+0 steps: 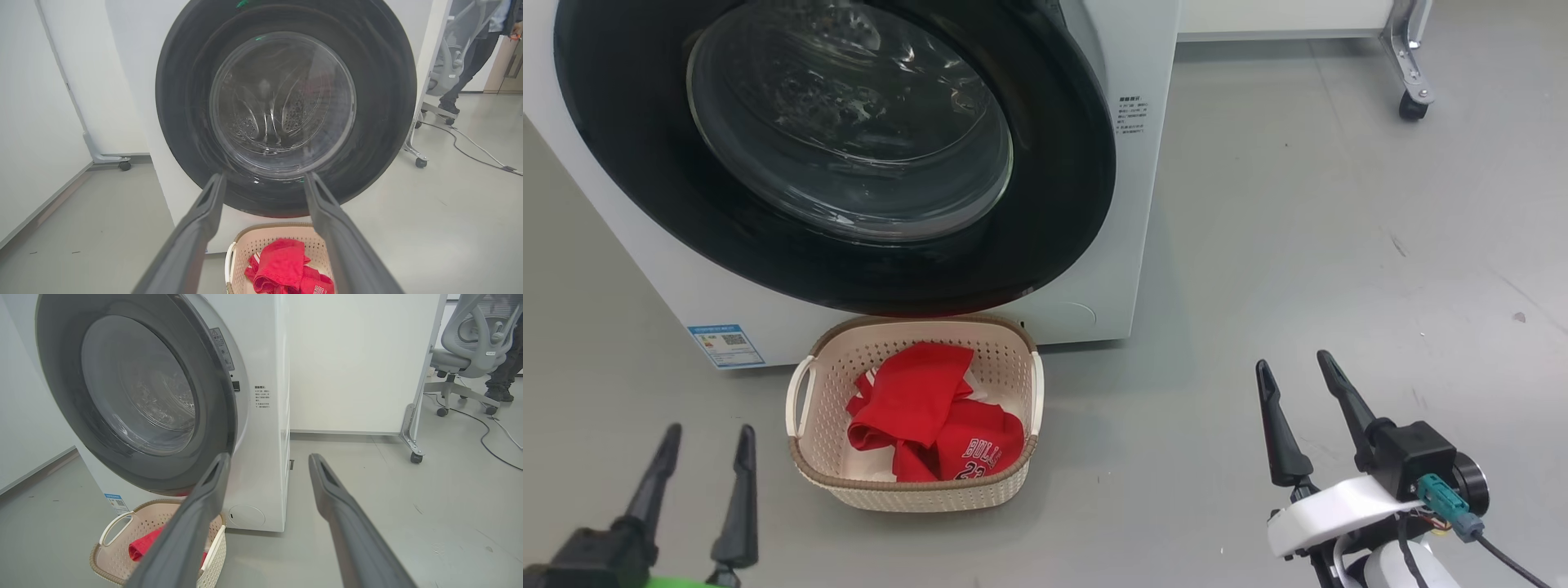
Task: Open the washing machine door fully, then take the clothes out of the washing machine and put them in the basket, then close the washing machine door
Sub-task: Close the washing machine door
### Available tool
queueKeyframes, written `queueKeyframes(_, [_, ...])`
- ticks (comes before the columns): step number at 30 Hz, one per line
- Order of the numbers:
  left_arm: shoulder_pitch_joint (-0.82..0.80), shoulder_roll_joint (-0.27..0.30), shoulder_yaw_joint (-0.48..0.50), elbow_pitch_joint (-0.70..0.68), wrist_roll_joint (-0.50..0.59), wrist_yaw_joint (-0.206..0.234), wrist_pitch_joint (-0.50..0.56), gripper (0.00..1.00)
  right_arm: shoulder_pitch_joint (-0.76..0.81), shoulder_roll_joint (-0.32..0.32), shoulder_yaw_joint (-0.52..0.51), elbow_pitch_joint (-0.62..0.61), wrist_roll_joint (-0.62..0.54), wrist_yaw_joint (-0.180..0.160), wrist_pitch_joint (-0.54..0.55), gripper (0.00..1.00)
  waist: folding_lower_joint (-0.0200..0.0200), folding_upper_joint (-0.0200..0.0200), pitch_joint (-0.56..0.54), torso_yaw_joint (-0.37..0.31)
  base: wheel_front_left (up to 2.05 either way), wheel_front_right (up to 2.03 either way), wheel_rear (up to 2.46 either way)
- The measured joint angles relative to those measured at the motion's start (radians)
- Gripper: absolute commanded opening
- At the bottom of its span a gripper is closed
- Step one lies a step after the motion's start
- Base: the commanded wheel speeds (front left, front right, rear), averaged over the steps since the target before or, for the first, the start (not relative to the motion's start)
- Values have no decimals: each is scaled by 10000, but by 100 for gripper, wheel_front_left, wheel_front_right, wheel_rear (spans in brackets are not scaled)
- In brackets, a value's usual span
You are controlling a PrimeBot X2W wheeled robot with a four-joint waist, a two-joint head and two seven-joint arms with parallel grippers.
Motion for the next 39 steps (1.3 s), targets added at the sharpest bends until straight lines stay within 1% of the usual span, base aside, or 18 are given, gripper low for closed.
queueKeyframes(5, [597,-50,-604,174,569,368,17,100,385,4,21,10,-42,-6,0,100,0,0,-212,-70,0,0,0])
queueKeyframes(7, [709,-123,-784,219,740,497,19,100,536,6,19,12,-44,-82,0,100,0,0,-290,-90,0,0,0])
queueKeyframes(13, [952,-416,-1074,282,882,754,15,100,843,23,79,2,-48,-90,0,100,0,0,-472,-124,0,0,0])
queueKeyframes(15, [990,-522,-1137,282,882,767,4,100,926,23,77,-15,-48,-92,0,100,0,0,-487,-133,0,0,0])
queueKeyframes(16, [1014,-627,-1189,282,886,846,2,100,996,38,81,-27,-48,-132,0,100,0,0,-497,-140,0,0,0])
queueKeyframes(26, [1035,-815,-1204,268,995,1018,-119,100,1127,71,79,-167,-48,-165,0,100,0,0,-515,-200,0,0,0])
queueKeyframes(39, [1036,-978,-1214,253,1074,1120,-171,100,1179,86,71,-284,-48,-178,0,100,0,0,-514,-230,0,0,0])
